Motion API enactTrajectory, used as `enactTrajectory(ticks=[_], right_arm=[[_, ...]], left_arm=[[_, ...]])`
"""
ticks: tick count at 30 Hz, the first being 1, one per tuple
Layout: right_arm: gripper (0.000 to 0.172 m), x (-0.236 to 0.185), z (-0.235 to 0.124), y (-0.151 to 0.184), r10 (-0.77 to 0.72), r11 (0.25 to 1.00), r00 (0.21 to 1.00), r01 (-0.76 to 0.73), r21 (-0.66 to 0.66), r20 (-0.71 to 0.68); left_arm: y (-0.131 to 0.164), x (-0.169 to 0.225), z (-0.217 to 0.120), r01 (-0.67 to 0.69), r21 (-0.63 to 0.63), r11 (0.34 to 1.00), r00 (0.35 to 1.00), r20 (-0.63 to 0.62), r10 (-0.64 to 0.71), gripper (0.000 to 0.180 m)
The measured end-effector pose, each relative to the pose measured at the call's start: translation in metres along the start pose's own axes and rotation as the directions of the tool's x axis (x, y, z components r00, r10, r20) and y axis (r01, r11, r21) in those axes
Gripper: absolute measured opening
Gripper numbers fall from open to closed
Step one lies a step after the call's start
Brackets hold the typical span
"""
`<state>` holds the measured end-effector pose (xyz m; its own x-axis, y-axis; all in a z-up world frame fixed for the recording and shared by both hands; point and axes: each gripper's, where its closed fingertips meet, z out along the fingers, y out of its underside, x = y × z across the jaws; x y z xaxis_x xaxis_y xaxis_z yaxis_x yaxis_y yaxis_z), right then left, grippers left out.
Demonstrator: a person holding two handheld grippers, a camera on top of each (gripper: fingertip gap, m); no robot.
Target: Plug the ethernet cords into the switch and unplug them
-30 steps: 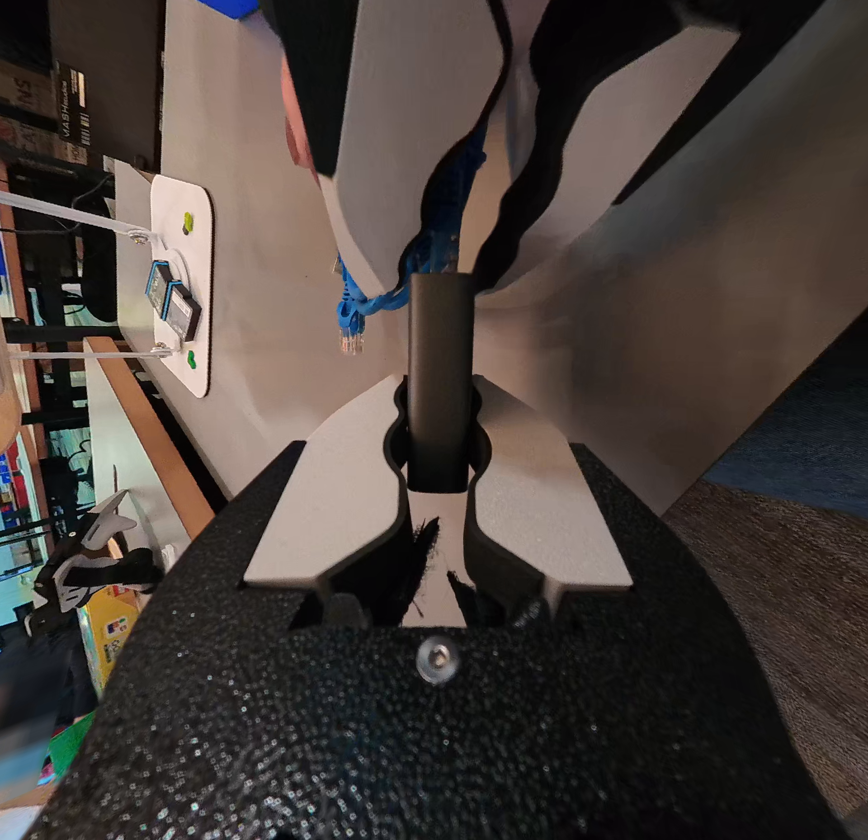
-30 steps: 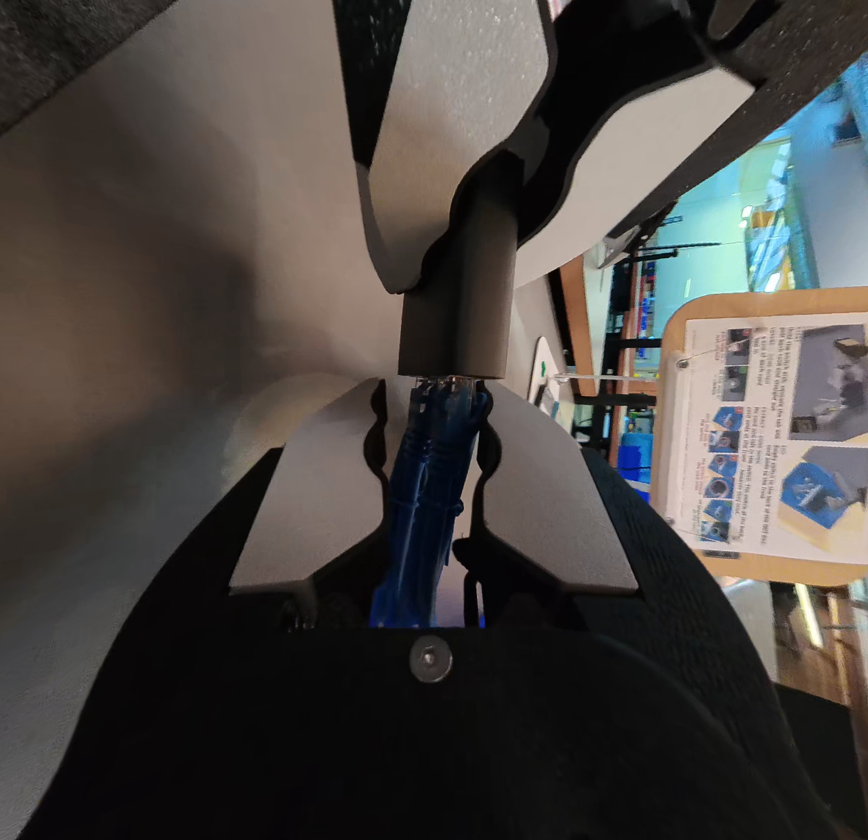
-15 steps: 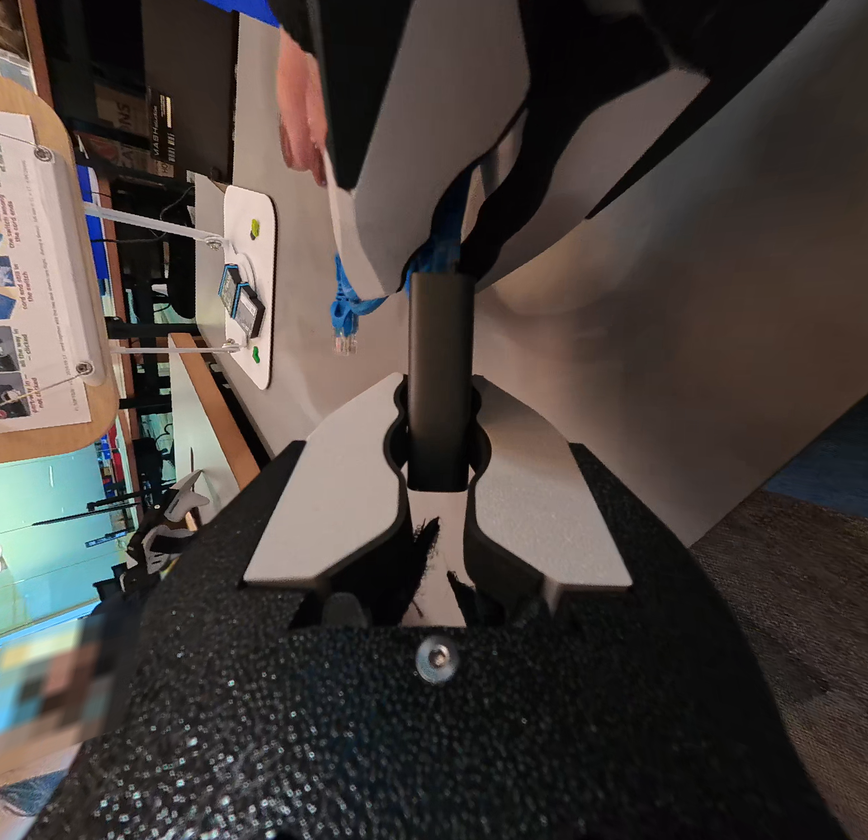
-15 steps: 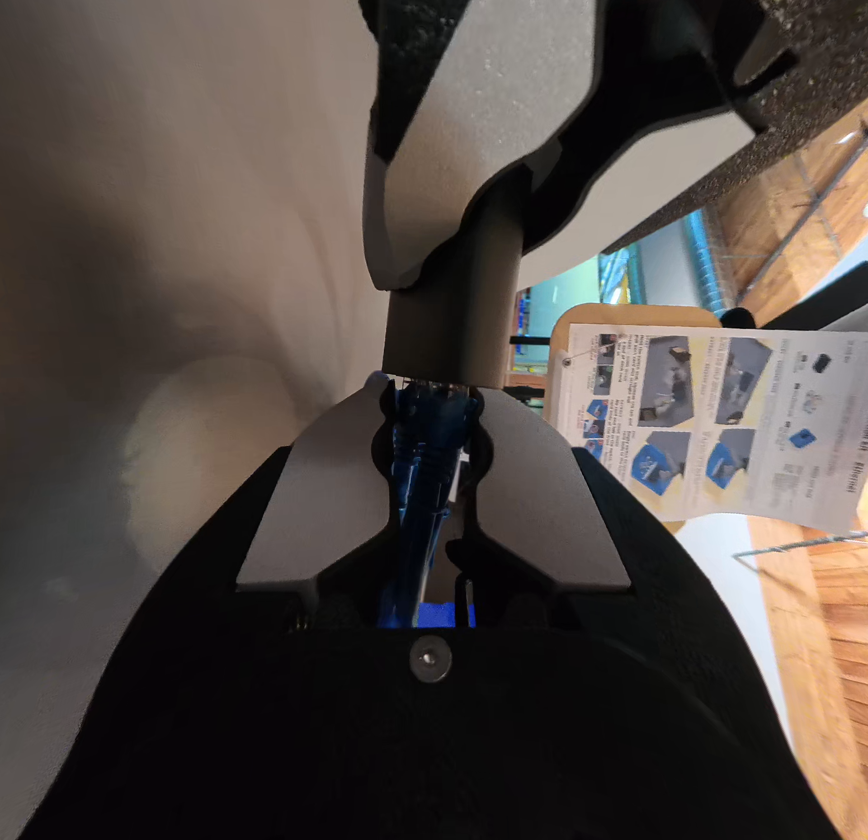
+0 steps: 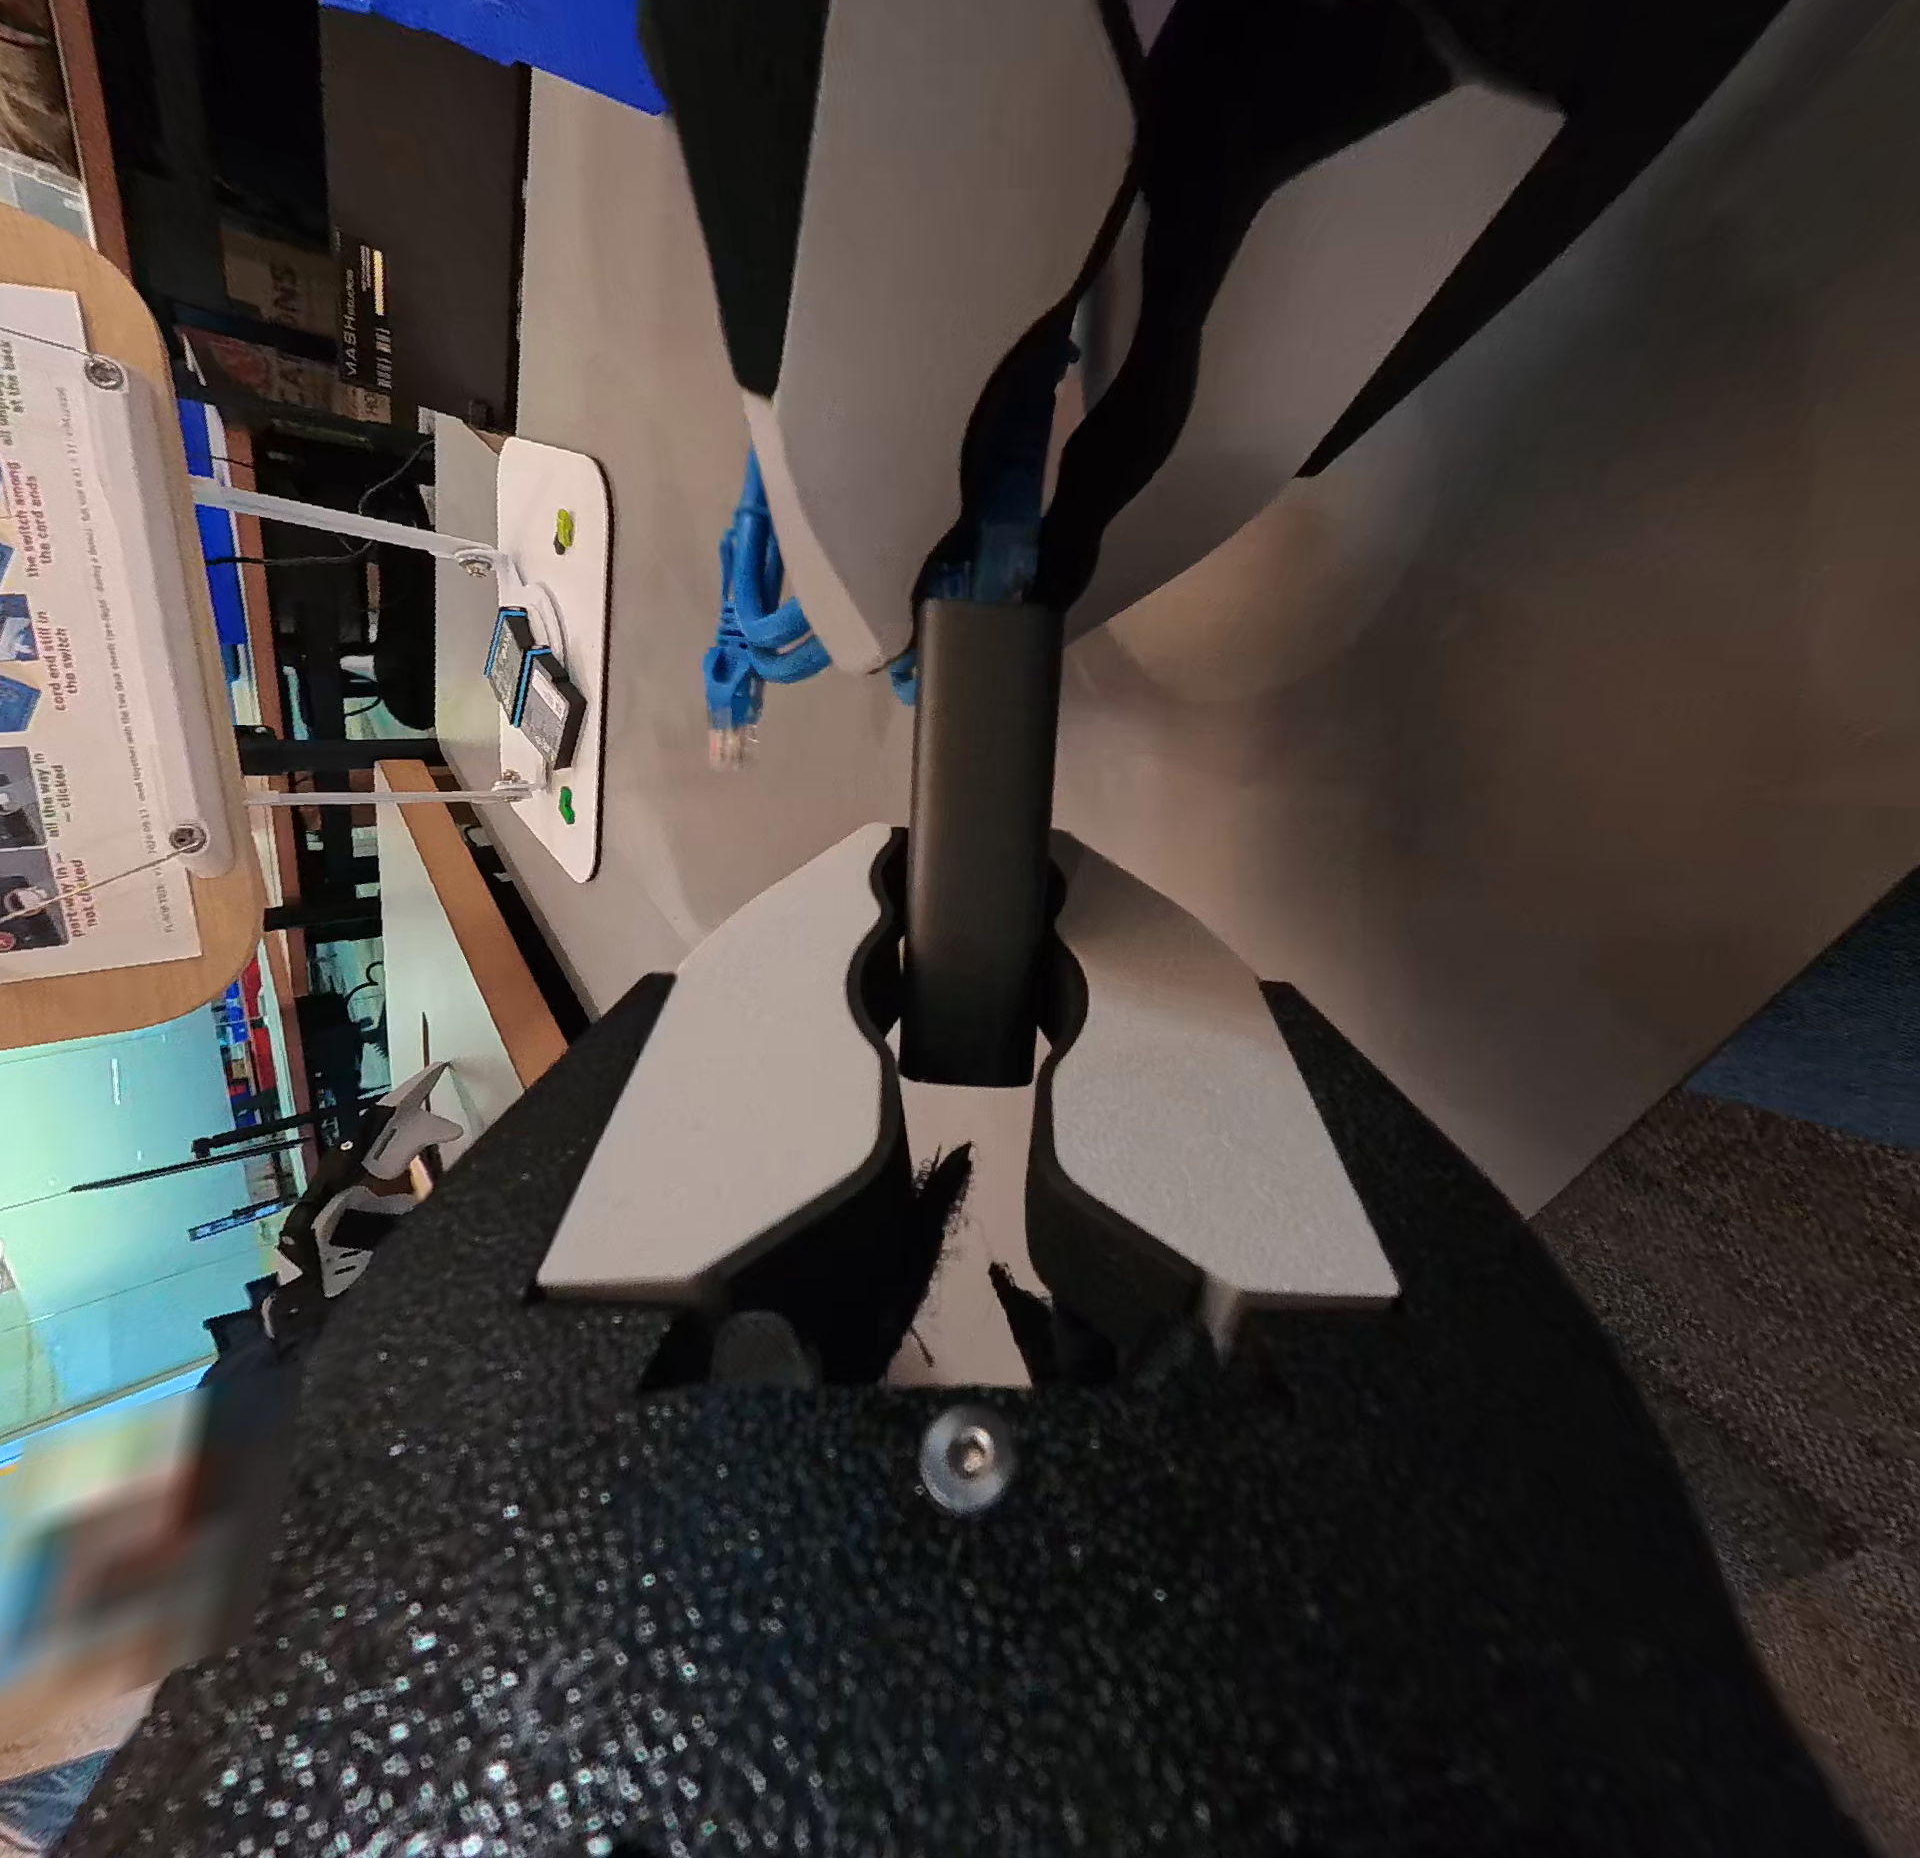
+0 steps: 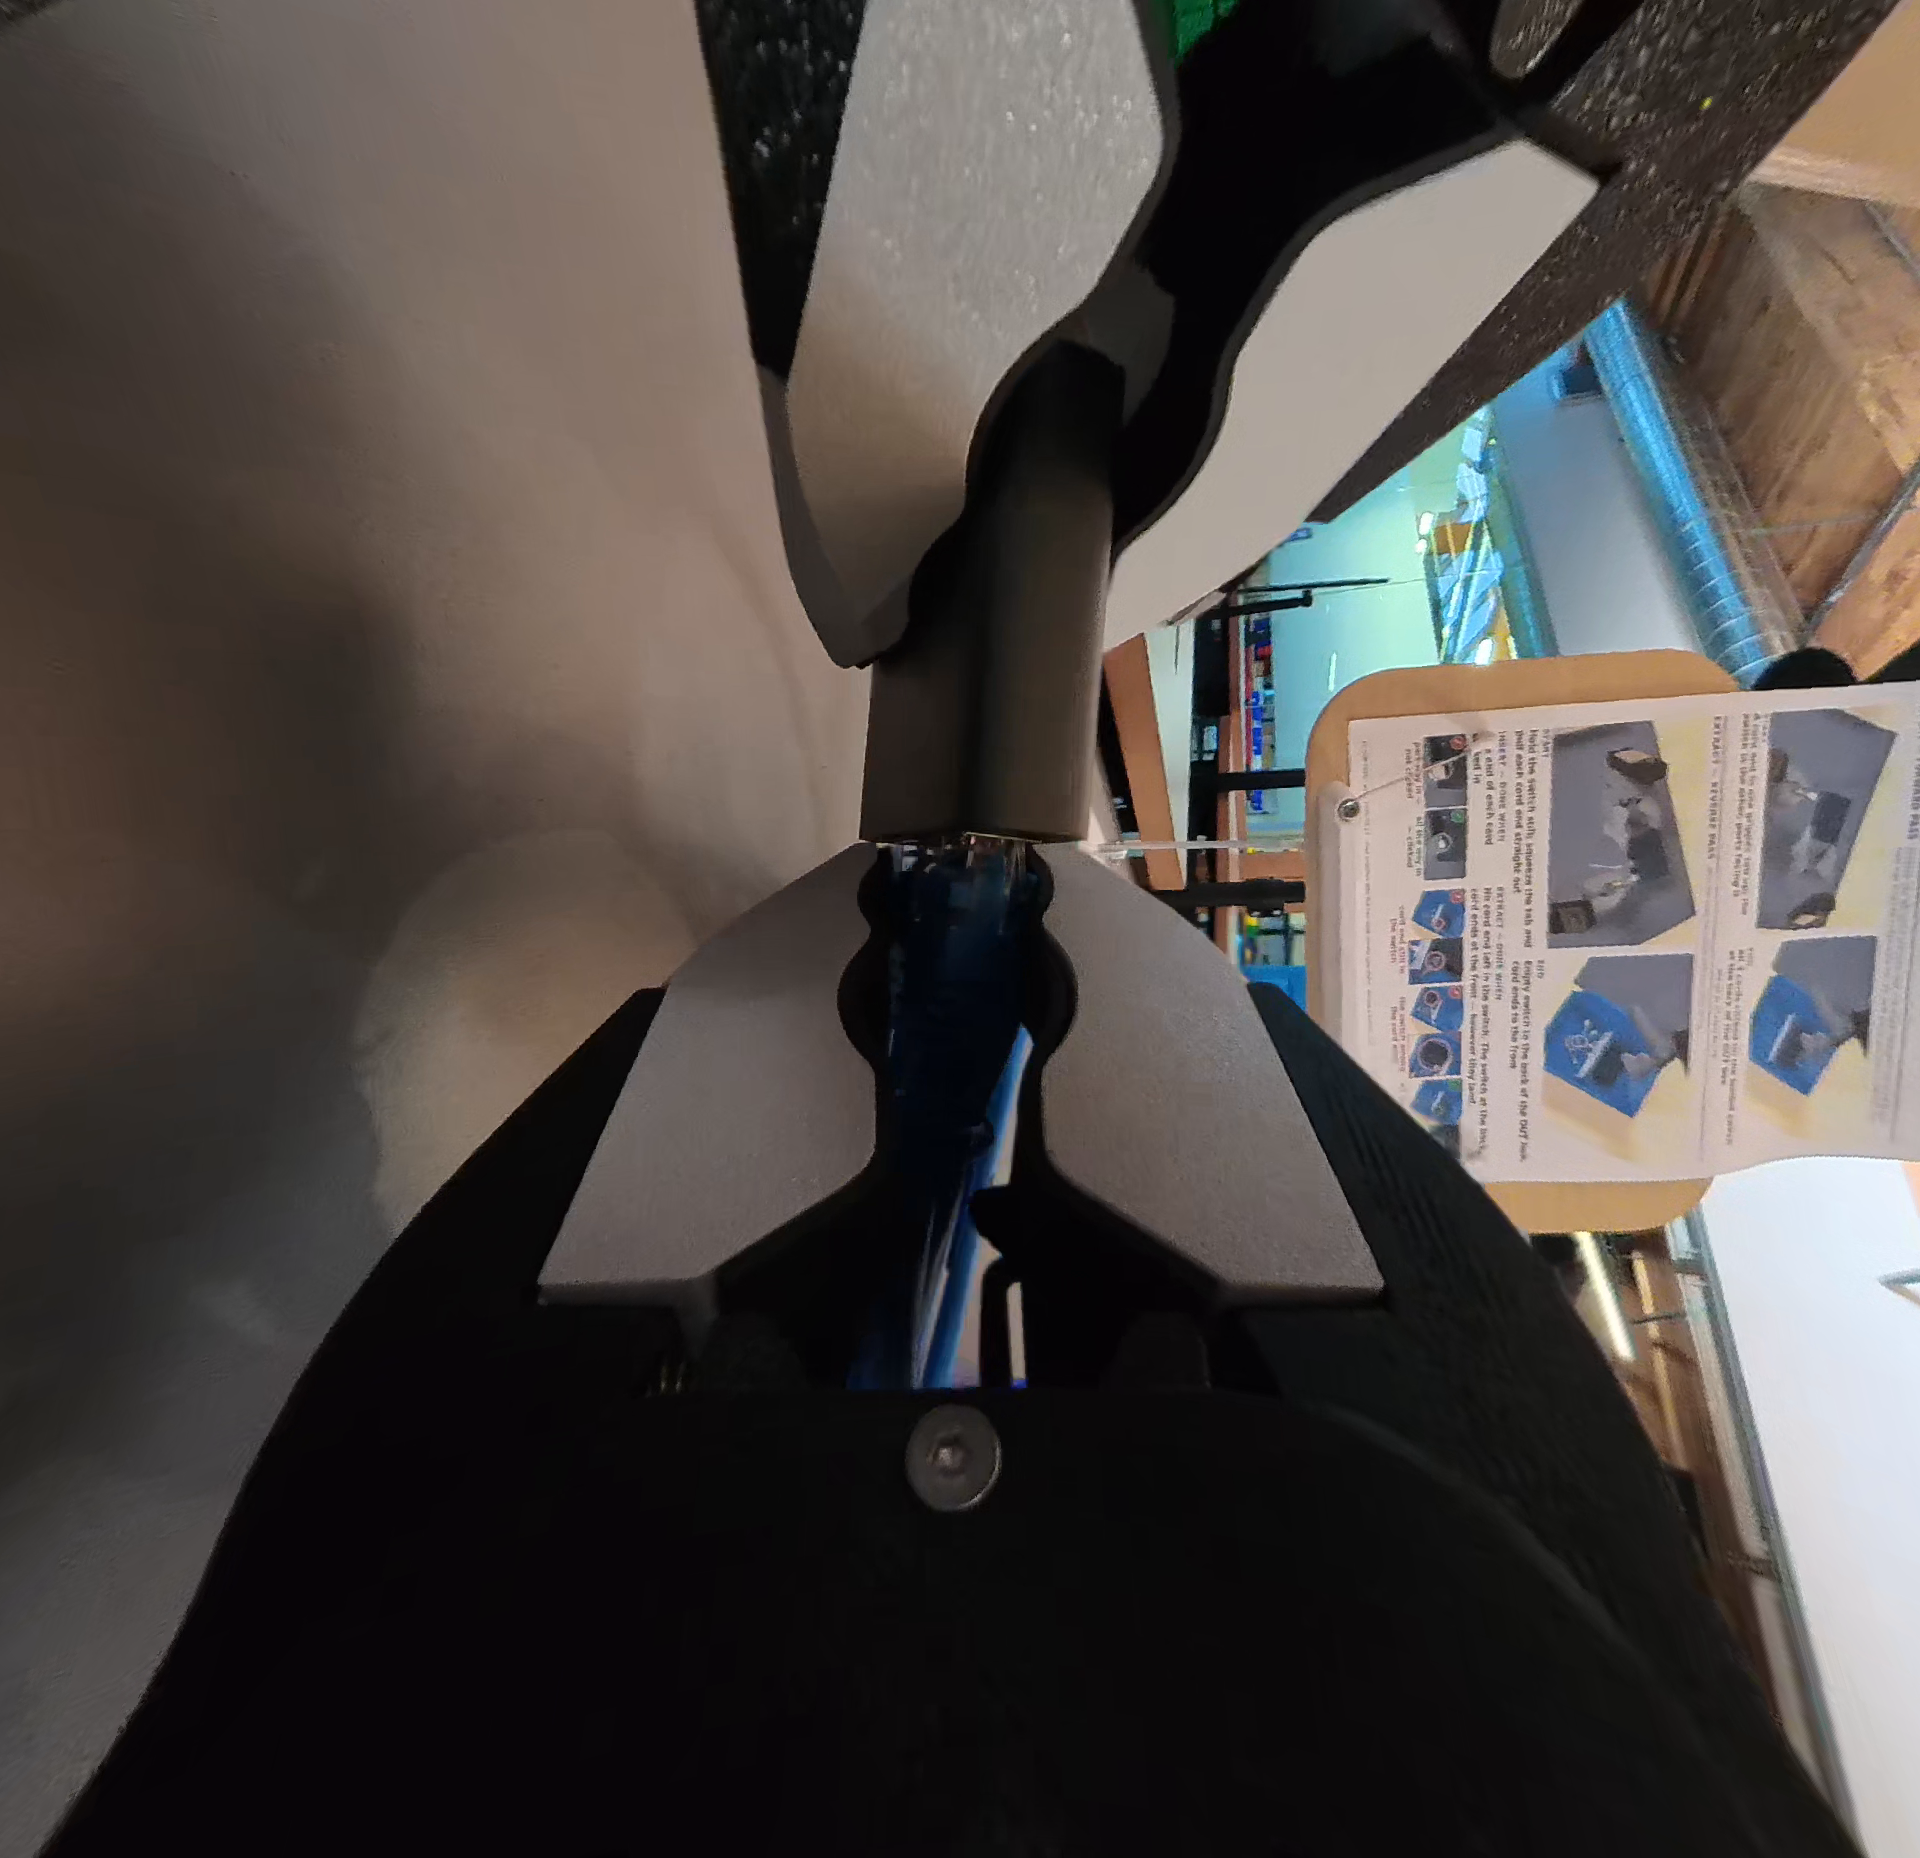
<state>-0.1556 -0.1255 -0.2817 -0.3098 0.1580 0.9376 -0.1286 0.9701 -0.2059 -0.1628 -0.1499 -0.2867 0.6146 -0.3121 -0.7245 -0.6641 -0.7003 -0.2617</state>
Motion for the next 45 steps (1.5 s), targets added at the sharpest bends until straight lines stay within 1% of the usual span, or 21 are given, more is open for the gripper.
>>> enactTrajectory(ticks=[2, 6, 8, 10, 13, 16, 17, 18, 19, 21, 24, 26, 29, 30, 31, 33, 37, 40, 42, 43, 45], right_arm=[[0.023, -0.001, 0.000, -0.001, 0.043, 0.999, 0.999, -0.044, 0.026, 0.018], [0.028, -0.003, -0.010, -0.008, 0.246, 0.953, 0.956, -0.269, 0.139, 0.163], [0.029, -0.009, -0.016, -0.012, 0.267, 0.935, 0.930, -0.314, 0.165, 0.252], [0.029, -0.013, -0.020, -0.015, 0.272, 0.926, 0.914, -0.334, 0.177, 0.302], [0.031, -0.018, -0.025, -0.019, 0.273, 0.919, 0.891, -0.353, 0.175, 0.362], [0.057, -0.022, -0.034, -0.025, 0.326, 0.883, 0.824, -0.441, 0.163, 0.462], [0.062, -0.021, -0.036, -0.025, 0.339, 0.877, 0.813, -0.455, 0.154, 0.474], [0.062, -0.019, -0.037, -0.025, 0.343, 0.873, 0.813, -0.461, 0.159, 0.471], [0.060, -0.015, -0.038, -0.028, 0.348, 0.864, 0.818, -0.469, 0.182, 0.458], [0.037, -0.012, -0.043, -0.036, 0.358, 0.834, 0.801, -0.505, 0.221, 0.479], [0.021, -0.008, -0.043, -0.036, 0.421, 0.796, 0.761, -0.571, 0.200, 0.494], [0.013, -0.007, -0.046, -0.038, 0.454, 0.770, 0.734, -0.608, 0.192, 0.505], [0.013, -0.004, -0.055, -0.046, 0.493, 0.710, 0.696, -0.669, 0.220, 0.522], [0.013, -0.004, -0.057, -0.048, 0.497, 0.705, 0.694, -0.673, 0.224, 0.521], [0.013, -0.007, -0.058, -0.049, 0.497, 0.710, 0.696, -0.670, 0.218, 0.519], [0.019, -0.015, -0.061, -0.051, 0.492, 0.724, 0.692, -0.662, 0.194, 0.528], [0.024, -0.024, -0.069, -0.053, 0.527, 0.677, 0.640, -0.714, 0.179, 0.560], [0.026, -0.028, -0.076, -0.054, 0.553, 0.664, 0.624, -0.730, 0.160, 0.553], [0.024, -0.031, -0.080, -0.053, 0.590, 0.641, 0.606, -0.753, 0.146, 0.533], [0.018, -0.032, -0.081, -0.050, 0.613, 0.630, 0.599, -0.764, 0.138, 0.516], [0.016, -0.037, -0.084, -0.046, 0.638, 0.612, 0.584, -0.780, 0.129, 0.502]], left_arm=[[0.001, 0.002, -0.001, 0.017, 0.011, 1.000, 1.000, -0.021, -0.017, 0.021], [0.000, 0.007, -0.005, 0.090, 0.068, 0.994, 0.993, -0.084, -0.084, 0.021], [-0.005, 0.015, -0.008, 0.139, 0.113, 0.984, 0.980, -0.162, -0.120, 0.021], [-0.009, 0.024, -0.012, 0.212, 0.135, 0.968, 0.952, -0.254, -0.173, 0.021], [-0.009, 0.031, -0.014, 0.249, 0.136, 0.959, 0.929, -0.313, -0.197, 0.021], [-0.004, 0.029, -0.013, 0.246, 0.125, 0.961, 0.934, -0.297, -0.201, 0.021], [-0.003, 0.028, -0.014, 0.256, 0.126, 0.958, 0.931, -0.298, -0.210, 0.021], [-0.002, 0.028, -0.014, 0.263, 0.126, 0.956, 0.929, -0.301, -0.216, 0.021], [-0.001, 0.029, -0.015, 0.267, 0.127, 0.955, 0.926, -0.309, -0.218, 0.021], [-0.002, 0.032, -0.015, 0.275, 0.127, 0.953, 0.917, -0.333, -0.220, 0.021], [-0.004, 0.038, -0.018, 0.292, 0.135, 0.947, 0.896, -0.383, -0.222, 0.021], [-0.006, 0.041, -0.021, 0.271, 0.156, 0.950, 0.894, -0.406, -0.189, 0.021], [-0.011, 0.041, -0.029, 0.254, 0.234, 0.938, 0.893, -0.429, -0.134, 0.020], [-0.013, 0.043, -0.032, 0.263, 0.256, 0.930, 0.888, -0.441, -0.130, 0.020], [-0.014, 0.045, -0.033, 0.276, 0.262, 0.925, 0.879, -0.458, -0.133, 0.021], [-0.014, 0.051, -0.033, 0.276, 0.252, 0.928, 0.869, -0.477, -0.129, 0.021], [-0.018, 0.061, -0.034, 0.287, 0.264, 0.921, 0.849, -0.516, -0.116, 0.021], [-0.025, 0.068, -0.039, 0.325, 0.264, 0.908, 0.810, -0.573, -0.123, 0.021], [-0.030, 0.073, -0.042, 0.341, 0.268, 0.901, 0.787, -0.605, -0.118, 0.021], [-0.033, 0.076, -0.042, 0.346, 0.263, 0.901, 0.774, -0.623, -0.115, 0.021], [-0.038, 0.081, -0.040, 0.334, 0.264, 0.905, 0.769, -0.632, -0.099, 0.021]])
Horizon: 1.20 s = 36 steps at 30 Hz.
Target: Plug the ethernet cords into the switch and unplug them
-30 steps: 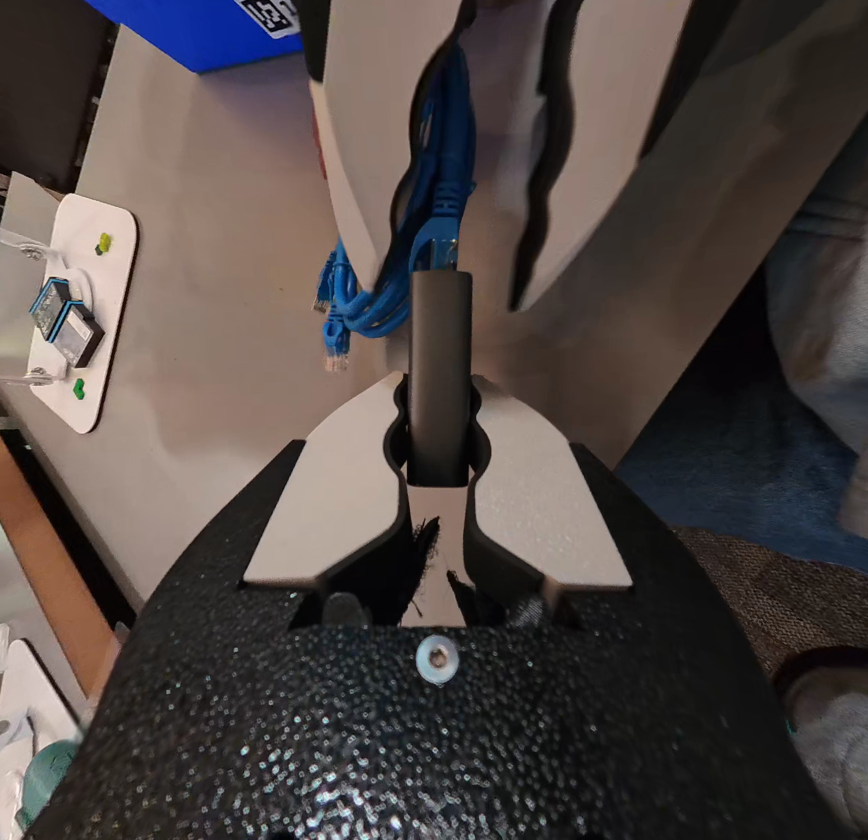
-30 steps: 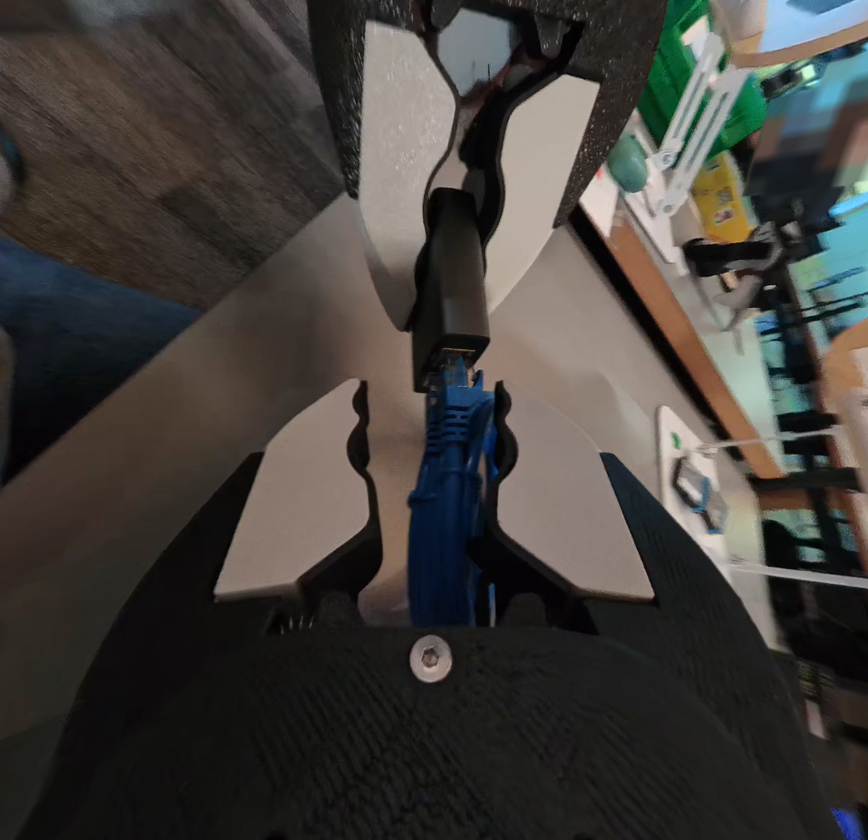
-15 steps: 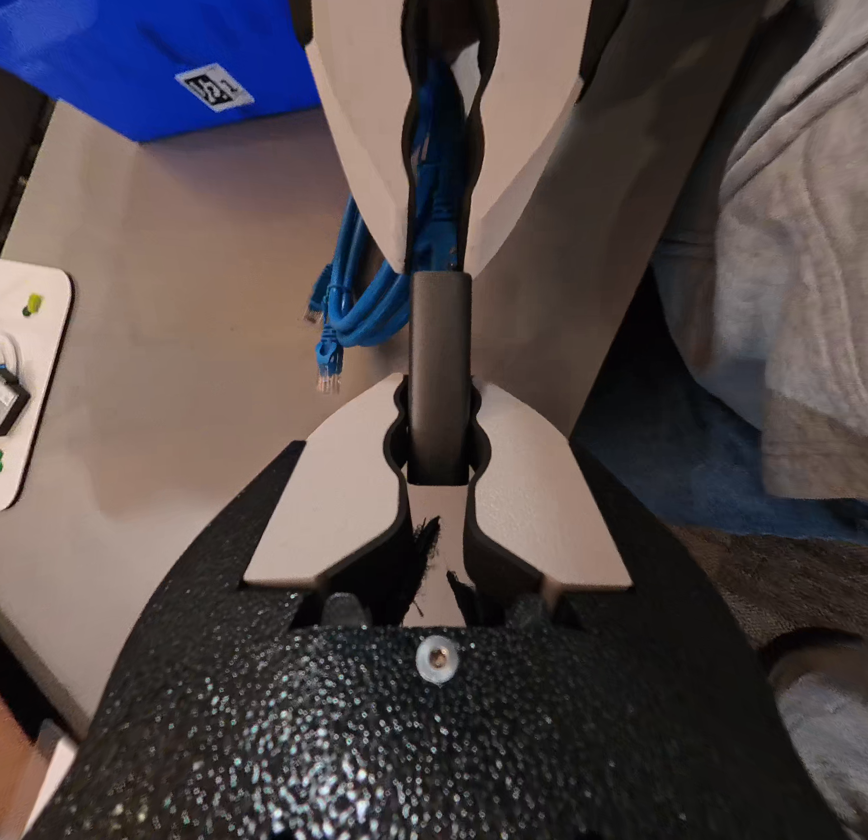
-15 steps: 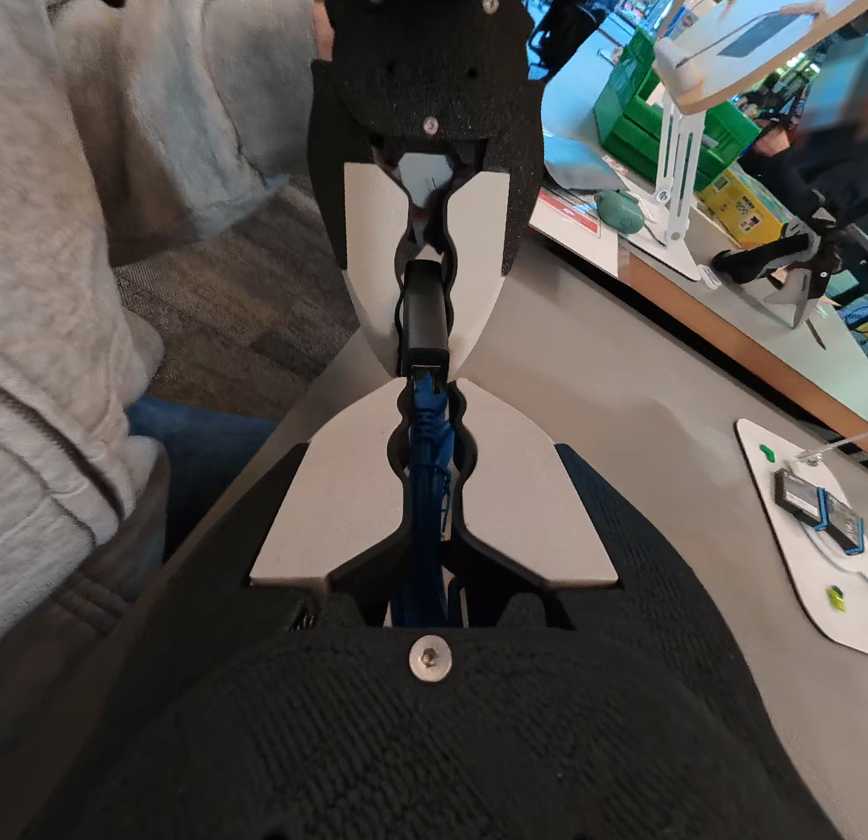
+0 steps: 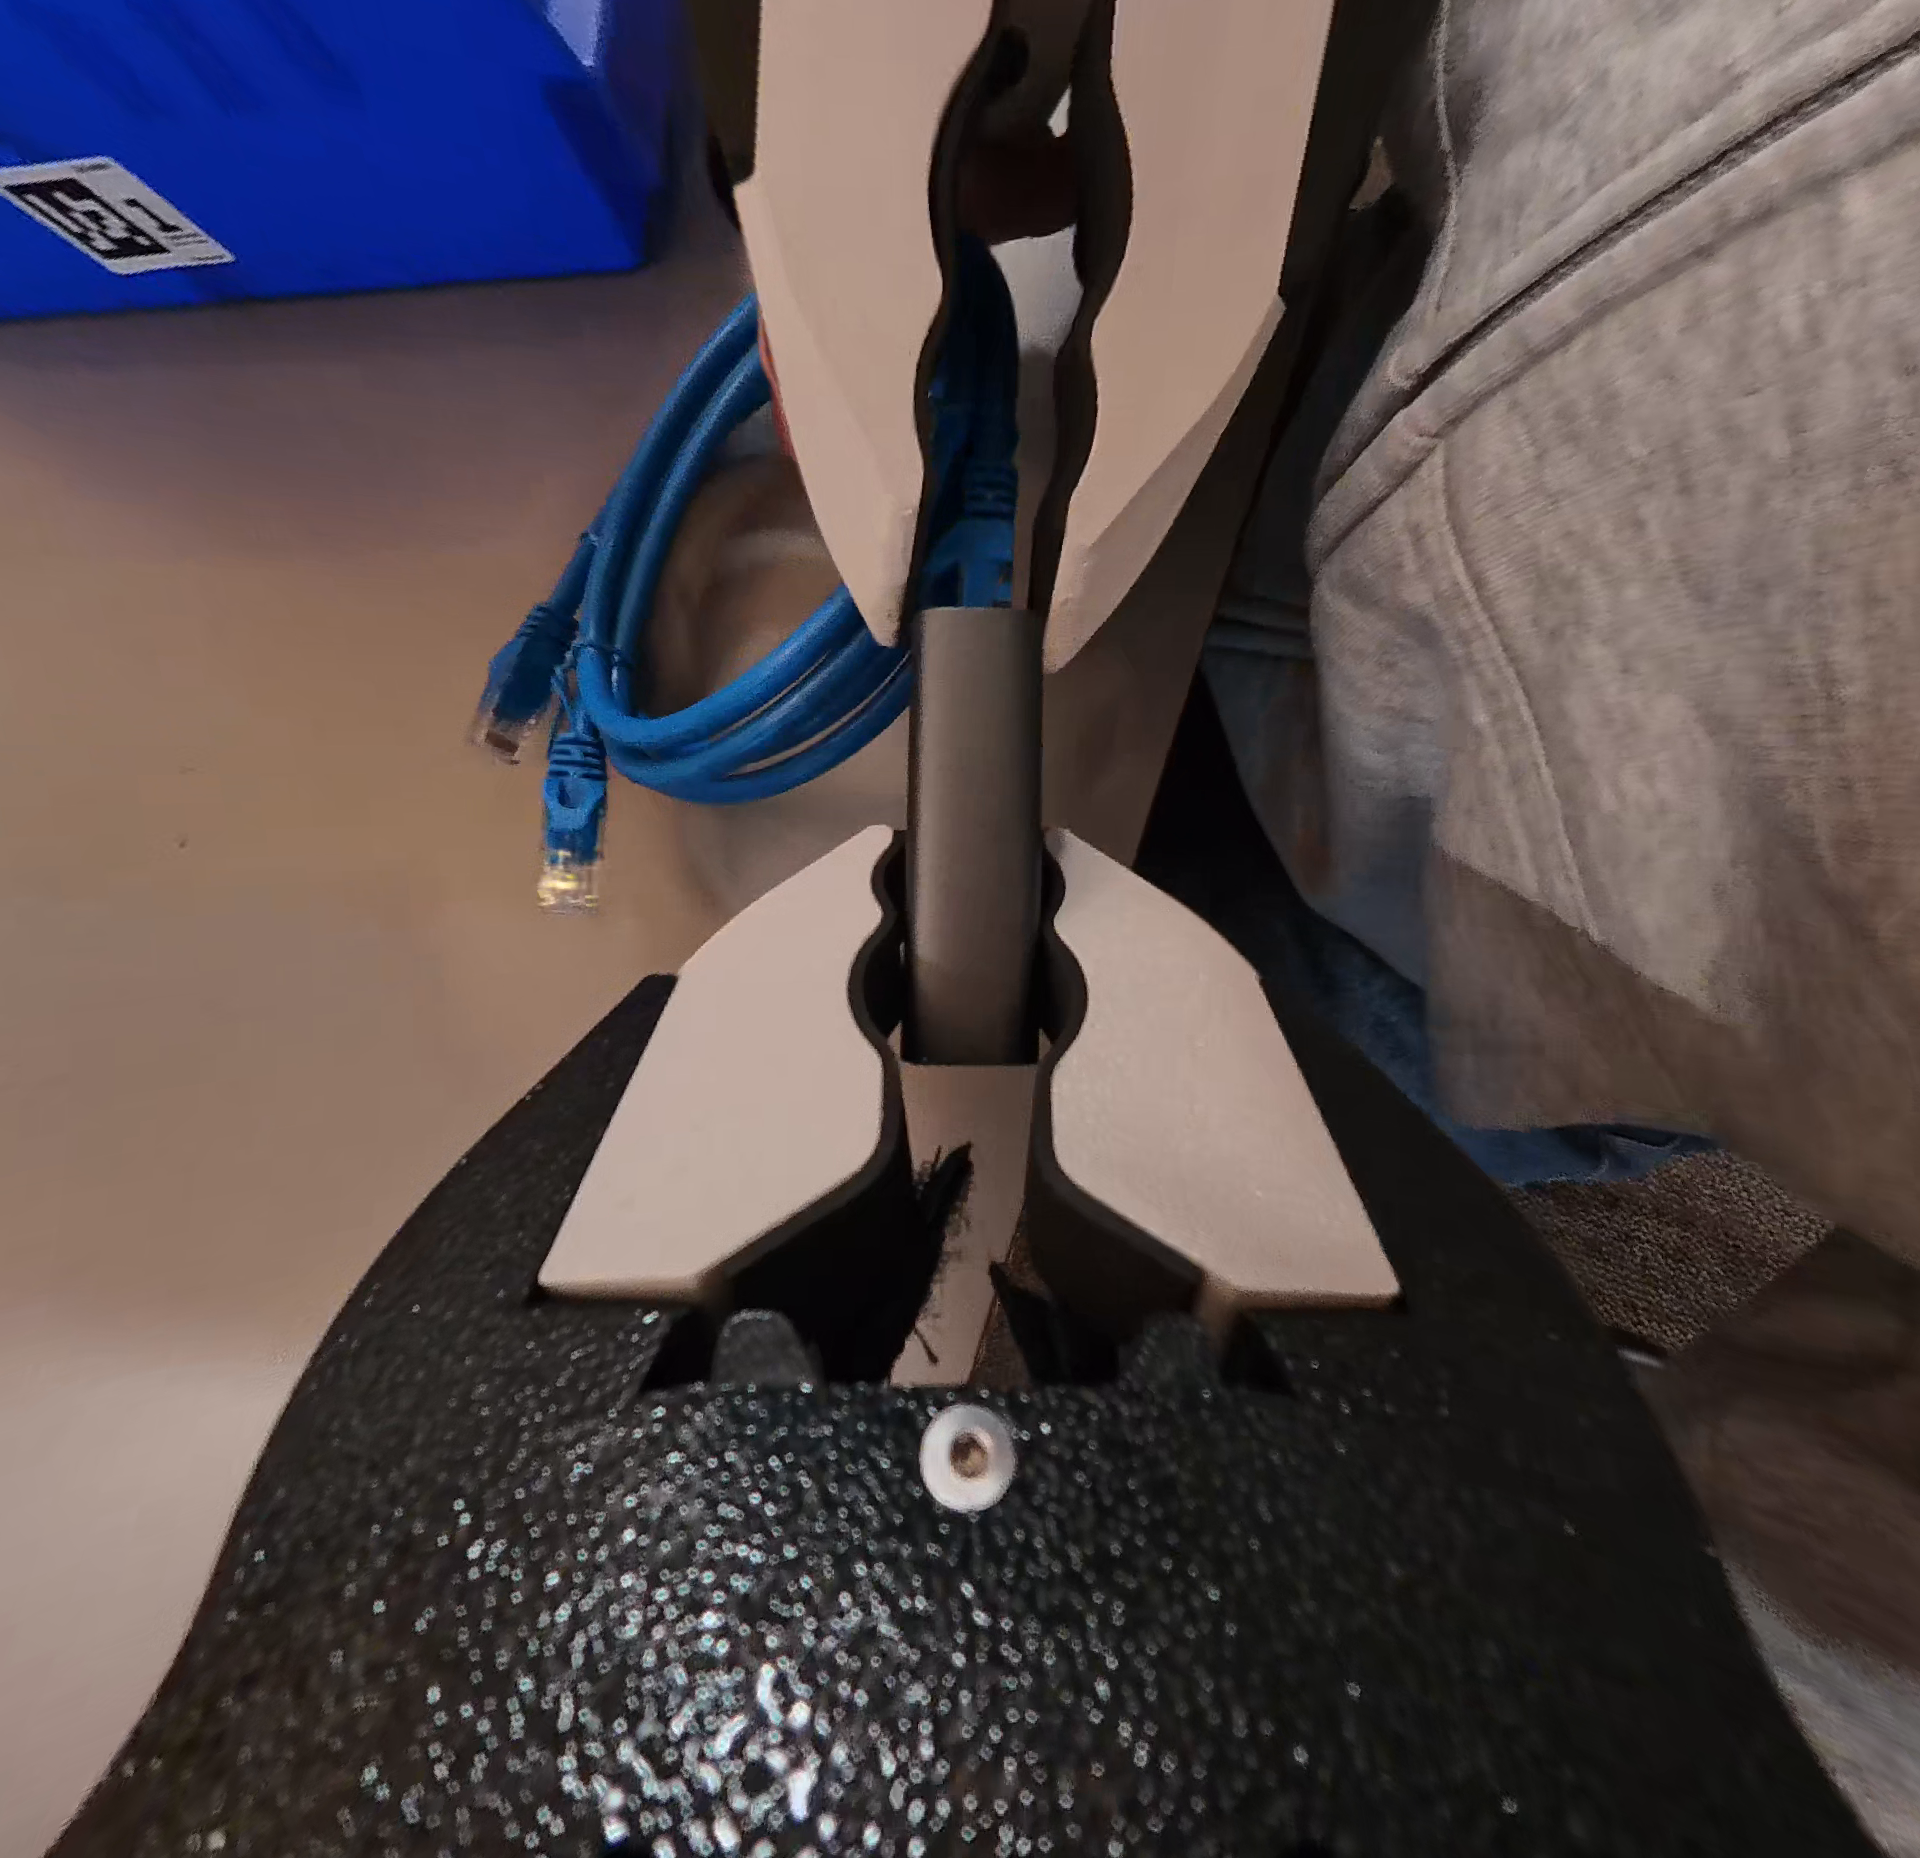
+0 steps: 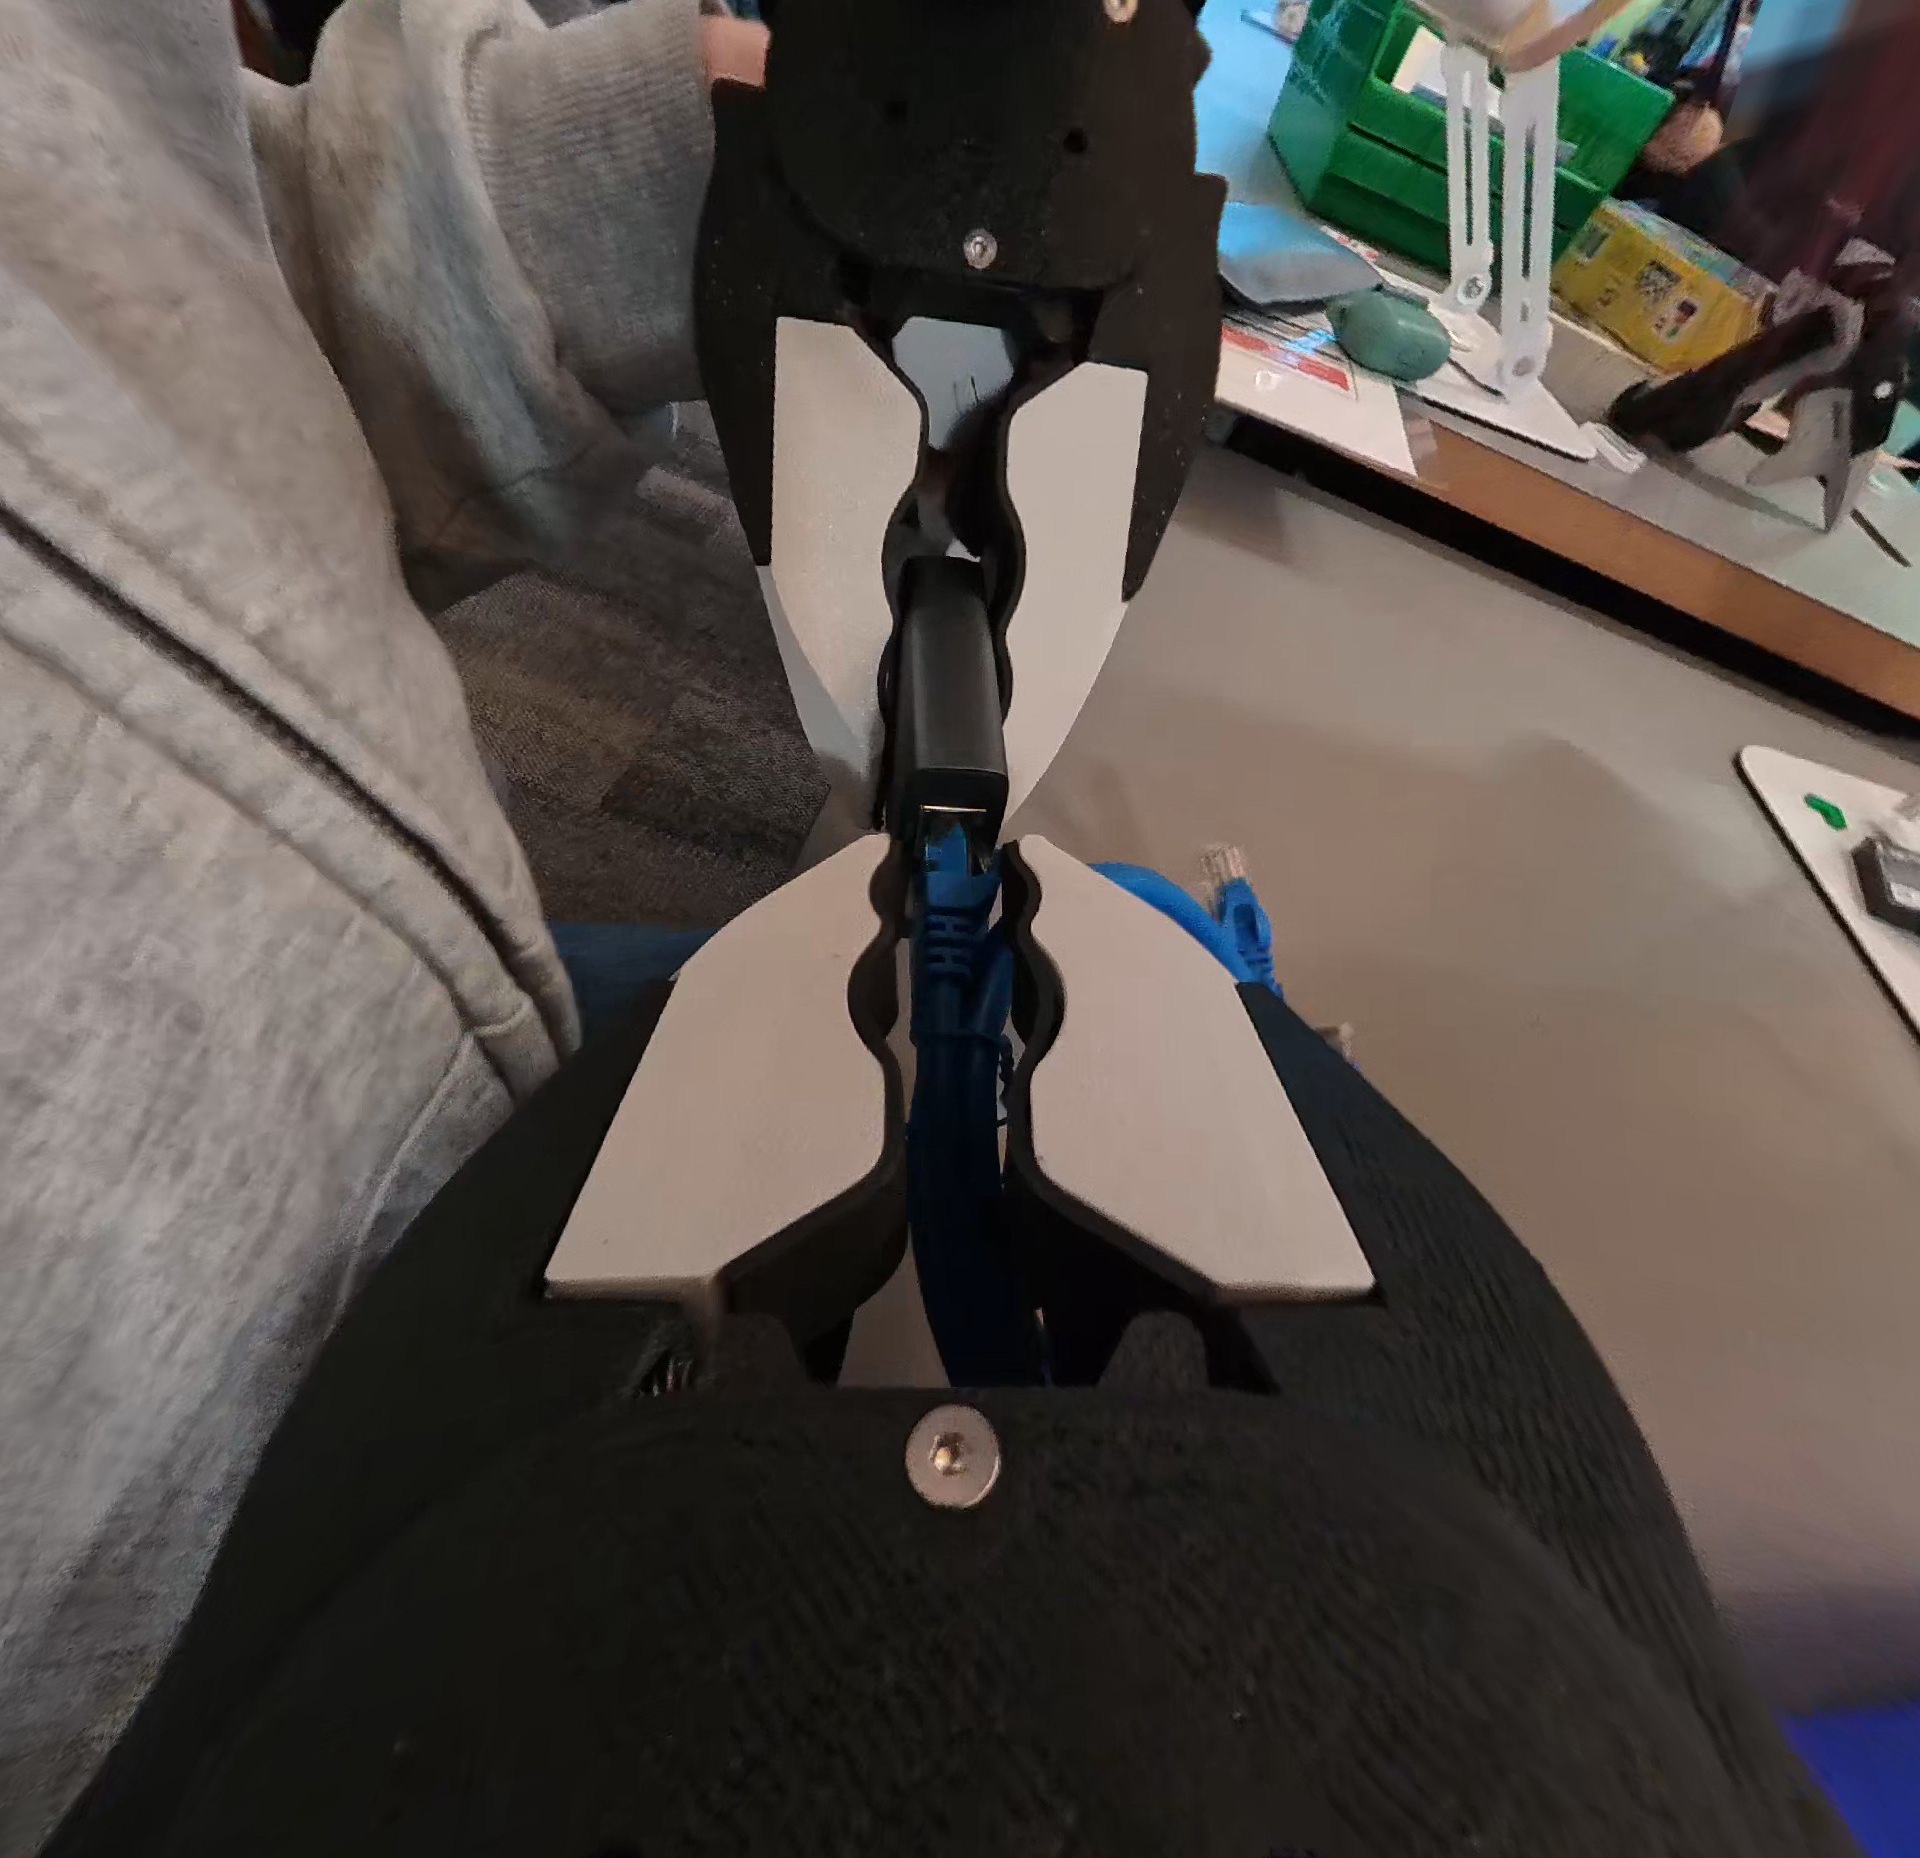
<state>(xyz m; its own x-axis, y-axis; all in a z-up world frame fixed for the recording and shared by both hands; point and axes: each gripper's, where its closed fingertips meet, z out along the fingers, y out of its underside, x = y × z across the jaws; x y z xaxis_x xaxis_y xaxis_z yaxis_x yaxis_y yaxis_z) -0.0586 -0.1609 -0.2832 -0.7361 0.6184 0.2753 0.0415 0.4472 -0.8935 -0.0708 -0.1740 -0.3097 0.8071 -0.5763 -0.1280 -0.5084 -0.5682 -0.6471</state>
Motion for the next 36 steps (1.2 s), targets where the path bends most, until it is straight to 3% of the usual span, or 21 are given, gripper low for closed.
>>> enactTrajectory(ticks=[7, 11, 17, 20, 22, 25, 27, 28, 31, 36], right_arm=[[0.014, -0.009, -0.009, 0.021, 0.021, 1.000, 1.000, -0.021, -0.022, -0.002], [0.015, -0.016, -0.008, 0.038, -0.006, 0.990, 0.999, 0.012, -0.138, 0.045], [0.014, -0.014, -0.009, 0.038, 0.056, 0.990, 0.997, -0.048, -0.135, 0.055], [0.013, -0.014, -0.009, 0.038, 0.045, 0.990, 0.998, -0.038, -0.133, 0.050], [0.013, -0.015, -0.010, 0.038, 0.047, 0.990, 0.997, -0.040, -0.134, 0.053], [0.013, -0.014, -0.010, 0.038, 0.059, 0.990, 0.997, -0.050, -0.135, 0.059], [0.013, -0.014, -0.010, 0.038, 0.070, 0.989, 0.996, -0.061, -0.136, 0.061], [0.013, -0.014, -0.010, 0.038, 0.073, 0.989, 0.995, -0.063, -0.135, 0.066], [0.013, -0.016, -0.010, 0.037, 0.044, 0.992, 0.996, -0.033, -0.126, 0.082], [0.014, -0.018, -0.010, 0.036, 0.078, 0.991, 0.989, -0.063, -0.120, 0.124]], left_arm=[[-0.001, 0.009, 0.023, -0.013, -0.010, 1.000, 0.997, -0.075, 0.012, 0.021], [0.007, 0.016, 0.036, 0.009, -0.067, 0.998, 0.991, -0.133, -0.018, 0.021], [0.003, 0.017, 0.039, 0.084, -0.002, 0.996, 0.988, -0.128, -0.084, 0.023], [0.000, 0.010, 0.045, 0.164, 0.075, 0.984, 0.986, -0.055, -0.160, 0.045], [0.000, 0.008, 0.046, 0.131, 0.113, 0.985, 0.991, -0.001, -0.131, 0.061], [-0.018, 0.003, 0.035, 0.047, 0.259, 0.965, 0.993, 0.089, -0.072, 0.044], [-0.019, 0.005, 0.032, 0.023, 0.274, 0.961, 0.992, 0.112, -0.056, 0.035], [-0.017, 0.010, 0.034, 0.008, 0.265, 0.964, 0.995, 0.097, -0.035, 0.022], [-0.017, 0.013, 0.034, -0.013, 0.240, 0.971, 0.994, 0.107, -0.014, 0.020], [-0.016, 0.015, 0.034, 0.033, 0.241, 0.970, 0.999, 0.003, -0.034, 0.021]])
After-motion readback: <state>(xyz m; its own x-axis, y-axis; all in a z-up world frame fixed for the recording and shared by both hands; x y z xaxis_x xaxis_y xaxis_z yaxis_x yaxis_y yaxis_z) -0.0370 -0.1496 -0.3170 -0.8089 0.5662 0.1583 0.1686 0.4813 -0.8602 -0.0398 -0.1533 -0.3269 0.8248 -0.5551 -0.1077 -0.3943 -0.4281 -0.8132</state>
